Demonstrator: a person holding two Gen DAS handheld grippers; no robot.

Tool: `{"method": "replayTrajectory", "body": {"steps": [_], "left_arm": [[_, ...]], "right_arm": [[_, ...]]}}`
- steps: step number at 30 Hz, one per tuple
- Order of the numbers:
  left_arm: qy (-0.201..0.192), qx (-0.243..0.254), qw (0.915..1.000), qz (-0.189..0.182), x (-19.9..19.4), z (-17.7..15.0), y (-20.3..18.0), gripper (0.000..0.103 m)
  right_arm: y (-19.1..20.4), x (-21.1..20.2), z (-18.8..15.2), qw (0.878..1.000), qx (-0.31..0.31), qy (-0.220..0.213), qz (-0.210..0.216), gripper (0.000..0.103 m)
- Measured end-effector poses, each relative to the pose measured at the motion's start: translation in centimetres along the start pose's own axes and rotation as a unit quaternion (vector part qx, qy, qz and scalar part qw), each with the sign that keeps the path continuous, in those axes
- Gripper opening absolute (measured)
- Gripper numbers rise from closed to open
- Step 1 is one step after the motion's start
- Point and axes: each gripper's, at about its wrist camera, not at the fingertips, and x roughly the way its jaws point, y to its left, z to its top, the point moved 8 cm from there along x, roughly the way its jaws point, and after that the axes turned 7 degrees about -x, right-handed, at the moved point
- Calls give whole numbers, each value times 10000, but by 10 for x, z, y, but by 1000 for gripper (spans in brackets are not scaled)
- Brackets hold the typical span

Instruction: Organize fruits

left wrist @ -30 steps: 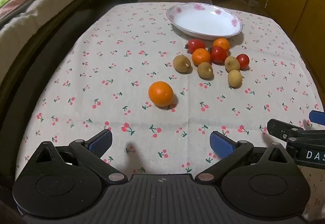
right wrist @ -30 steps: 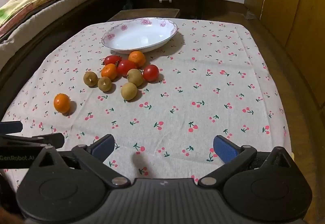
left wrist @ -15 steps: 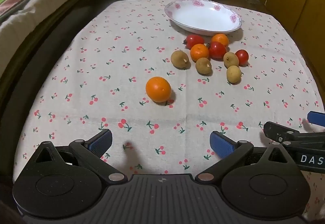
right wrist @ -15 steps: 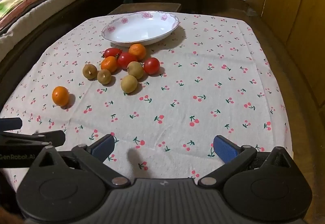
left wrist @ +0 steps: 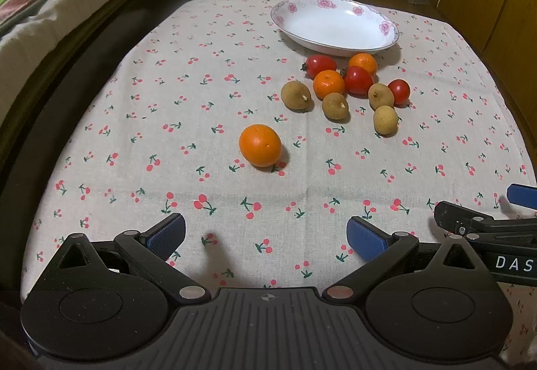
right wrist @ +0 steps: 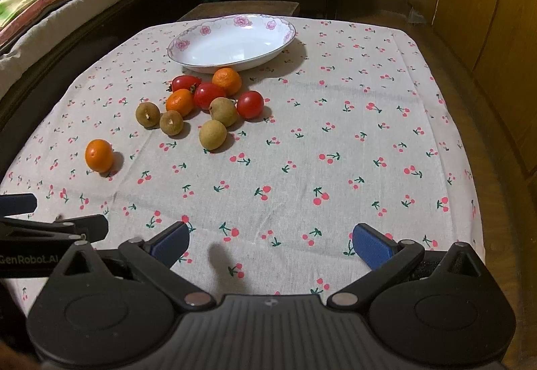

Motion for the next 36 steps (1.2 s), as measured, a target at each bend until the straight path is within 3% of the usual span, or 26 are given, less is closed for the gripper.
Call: {"method": "replayTrajectory", "body": {"steps": [36], "left_arm": [[29,-24,10000,-13,1,-3,0,102]], "right_arm": [[0,0,-1,10000,37,58,24,103]]}}
